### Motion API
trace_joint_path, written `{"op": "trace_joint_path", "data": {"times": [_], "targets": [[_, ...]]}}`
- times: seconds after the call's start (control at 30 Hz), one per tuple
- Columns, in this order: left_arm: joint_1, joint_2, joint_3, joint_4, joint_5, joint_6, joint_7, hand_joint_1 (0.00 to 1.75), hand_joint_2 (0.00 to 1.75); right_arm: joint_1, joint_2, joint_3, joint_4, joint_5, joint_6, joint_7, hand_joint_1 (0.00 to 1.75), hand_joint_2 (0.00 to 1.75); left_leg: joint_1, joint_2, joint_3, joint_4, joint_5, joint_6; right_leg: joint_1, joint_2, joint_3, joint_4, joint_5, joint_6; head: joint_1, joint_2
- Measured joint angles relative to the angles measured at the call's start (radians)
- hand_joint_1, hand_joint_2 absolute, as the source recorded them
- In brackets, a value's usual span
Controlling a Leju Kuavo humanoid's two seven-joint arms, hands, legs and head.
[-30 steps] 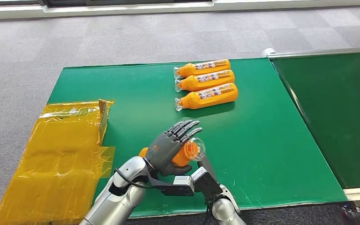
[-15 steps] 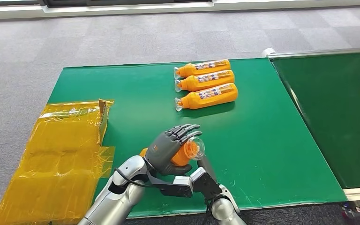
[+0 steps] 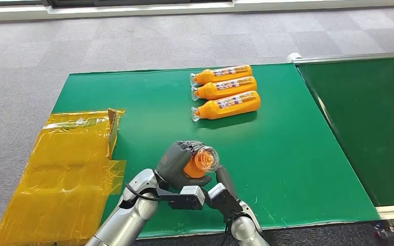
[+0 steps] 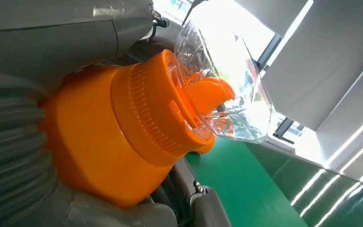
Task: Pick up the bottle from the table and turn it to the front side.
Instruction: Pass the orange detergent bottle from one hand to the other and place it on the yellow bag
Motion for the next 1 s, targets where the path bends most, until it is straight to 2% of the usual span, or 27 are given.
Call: {"op": "trace_joint_path", "data": {"times": [0.13,0.17,0.27,0.3,0.5,0.7,0.83,1.0], "targets": [[0.002,-0.008,0.024,0.001,0.061,0.005,-0.008,1.75,1.75,0.001,0.000,0.000,-0.014,0.005,-0.002,0.004,1.75,1.75,0.000,0.000,0.000,0.000,0.000,0.000,0.000,0.000,0.000,0.000,0.000,0.000,0.000,0.000],[0.003,-0.009,0.029,0.001,0.069,0.006,-0.010,1.75,1.75,0.001,0.000,0.000,-0.018,0.007,-0.002,0.006,1.40,1.75,0.000,0.000,0.000,0.000,0.000,0.000,0.000,0.000,0.000,0.000,0.000,0.000,0.000,0.000],[0.005,-0.010,0.040,0.001,0.083,0.014,-0.014,1.75,1.75,0.004,0.000,0.000,-0.024,0.010,-0.002,0.009,0.09,1.75,0.000,0.000,0.000,0.000,0.000,0.000,0.000,0.000,0.000,0.000,0.000,0.000,0.000,0.000],[0.005,-0.010,0.044,0.001,0.087,0.020,-0.014,1.75,1.75,0.007,0.001,0.000,-0.026,0.011,-0.003,0.010,0.00,1.75,0.000,0.000,0.000,0.000,0.000,0.000,0.000,0.000,0.000,0.000,0.000,0.000,0.000,0.000],[-0.010,-0.012,0.098,-0.004,0.111,0.086,-0.010,1.75,1.75,0.053,0.003,0.000,-0.056,0.009,-0.014,0.013,0.00,1.75,0.000,0.000,-0.001,0.000,0.000,0.000,0.000,0.000,-0.001,0.000,0.000,0.000,0.000,0.000],[-0.018,-0.005,0.145,-0.047,0.064,0.204,0.007,1.75,1.75,0.072,0.003,0.000,-0.075,0.008,-0.014,0.020,0.00,1.75,0.000,0.000,-0.001,0.000,0.000,0.000,0.000,0.000,-0.001,0.000,0.000,0.000,0.000,0.000],[-0.027,0.015,0.169,-0.083,-0.029,0.289,0.040,1.75,1.75,0.073,0.003,0.000,-0.074,0.013,-0.013,0.023,0.00,1.75,0.000,0.000,-0.001,0.000,0.000,0.000,0.000,0.000,-0.001,0.000,0.000,0.000,0.000,0.000],[-0.046,0.045,0.179,-0.096,-0.232,0.395,0.110,1.75,1.75,0.073,0.006,0.000,-0.074,0.020,-0.012,0.026,0.00,1.75,0.000,0.000,-0.001,0.000,0.001,-0.001,0.000,0.000,-0.001,0.000,0.000,0.000,0.000,0.000]]}}
